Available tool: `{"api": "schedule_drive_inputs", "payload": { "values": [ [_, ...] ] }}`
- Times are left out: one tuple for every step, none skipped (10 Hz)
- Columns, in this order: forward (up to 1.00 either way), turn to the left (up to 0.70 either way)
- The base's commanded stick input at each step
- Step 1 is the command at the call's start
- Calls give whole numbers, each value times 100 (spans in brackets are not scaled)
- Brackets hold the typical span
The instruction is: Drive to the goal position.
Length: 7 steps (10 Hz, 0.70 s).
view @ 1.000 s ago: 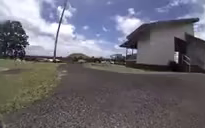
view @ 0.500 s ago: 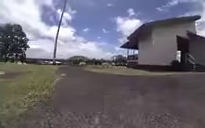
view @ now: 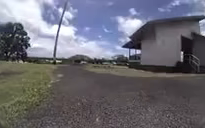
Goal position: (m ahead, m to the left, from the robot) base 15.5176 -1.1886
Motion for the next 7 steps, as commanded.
{"api": "schedule_drive_inputs", "payload": {
  "values": [
    [70,35],
    [70,32],
    [70,17],
    [70,2],
    [70,2],
    [70,2],
    [70,2]
  ]
}}
